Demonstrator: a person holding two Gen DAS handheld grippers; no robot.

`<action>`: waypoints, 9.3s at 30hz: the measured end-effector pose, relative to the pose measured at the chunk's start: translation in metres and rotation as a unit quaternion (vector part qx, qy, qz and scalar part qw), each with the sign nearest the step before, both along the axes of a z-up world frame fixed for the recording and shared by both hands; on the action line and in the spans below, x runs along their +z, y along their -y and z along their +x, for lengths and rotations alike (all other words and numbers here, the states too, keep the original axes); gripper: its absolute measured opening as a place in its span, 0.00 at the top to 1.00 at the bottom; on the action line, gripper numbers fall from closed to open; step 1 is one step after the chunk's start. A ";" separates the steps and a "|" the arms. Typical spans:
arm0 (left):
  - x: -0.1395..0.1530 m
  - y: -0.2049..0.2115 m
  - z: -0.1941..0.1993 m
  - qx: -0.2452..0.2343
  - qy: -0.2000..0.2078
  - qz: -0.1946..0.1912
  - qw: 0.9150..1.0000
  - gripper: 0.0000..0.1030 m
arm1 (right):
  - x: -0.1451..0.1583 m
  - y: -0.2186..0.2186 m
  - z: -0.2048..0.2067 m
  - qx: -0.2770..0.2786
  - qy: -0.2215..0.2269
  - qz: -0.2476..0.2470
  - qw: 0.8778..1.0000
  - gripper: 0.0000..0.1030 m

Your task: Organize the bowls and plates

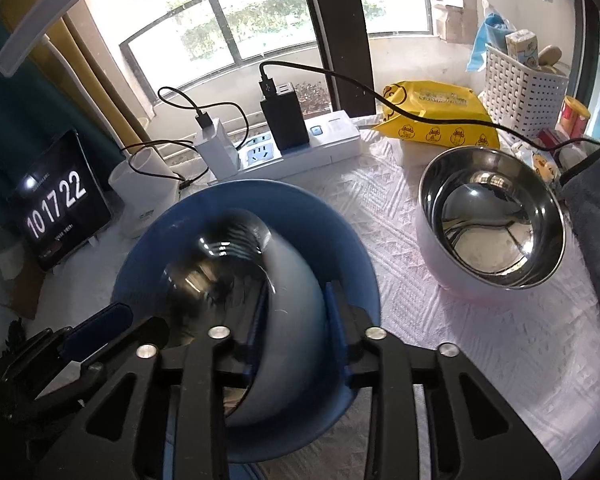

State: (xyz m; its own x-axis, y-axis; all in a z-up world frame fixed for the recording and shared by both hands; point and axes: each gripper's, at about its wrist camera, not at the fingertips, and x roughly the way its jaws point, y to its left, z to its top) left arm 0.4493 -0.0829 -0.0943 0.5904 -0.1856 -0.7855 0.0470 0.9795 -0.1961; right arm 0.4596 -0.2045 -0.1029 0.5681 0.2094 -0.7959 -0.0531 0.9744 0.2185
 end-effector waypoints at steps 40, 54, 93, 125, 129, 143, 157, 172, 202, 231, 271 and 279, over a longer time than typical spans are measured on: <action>0.042 0.042 -0.051 -0.023 0.039 0.016 0.999 0.60 | 0.055 0.053 -0.068 -0.035 0.053 0.010 0.998 0.59; 0.045 0.073 -0.052 -0.040 0.041 0.027 0.998 0.60 | 0.057 0.082 -0.081 -0.046 0.058 0.015 0.997 0.59; 0.025 0.159 0.027 -0.112 0.040 0.037 0.992 0.60 | 0.017 0.178 -0.034 -0.088 0.043 0.038 0.994 0.59; -0.028 0.190 0.093 -0.126 0.001 0.065 0.990 0.60 | -0.034 0.194 0.025 -0.087 0.009 0.065 0.994 0.61; -0.030 0.196 0.096 -0.133 -0.002 0.071 0.989 0.61 | -0.038 0.193 0.028 -0.086 0.007 0.067 0.994 0.68; -0.023 0.200 0.090 -0.135 0.009 0.076 0.988 0.62 | -0.035 0.189 0.025 -0.090 0.008 0.050 0.995 0.75; 0.001 0.199 0.062 -0.140 0.032 0.078 0.987 0.62 | -0.011 0.186 0.003 -0.092 0.020 0.035 0.995 0.76; 0.029 0.185 0.031 -0.140 0.058 0.075 0.986 0.62 | 0.019 0.173 -0.023 -0.091 0.040 0.029 0.995 0.76; 0.049 0.112 0.007 -0.112 0.074 0.055 0.989 0.62 | 0.047 0.108 -0.034 -0.057 0.056 0.014 0.997 0.76; 0.043 0.013 0.009 -0.055 0.066 0.050 0.995 0.62 | 0.040 0.009 -0.017 0.005 0.046 0.010 0.999 0.76; 0.017 -0.001 0.014 -0.060 0.022 0.028 0.998 0.61 | 0.022 0.000 -0.013 -0.004 0.005 0.010 1.000 0.70; 0.023 -0.007 0.011 -0.054 0.028 0.026 0.998 0.61 | 0.038 0.000 -0.019 -0.005 0.023 0.004 1.000 0.64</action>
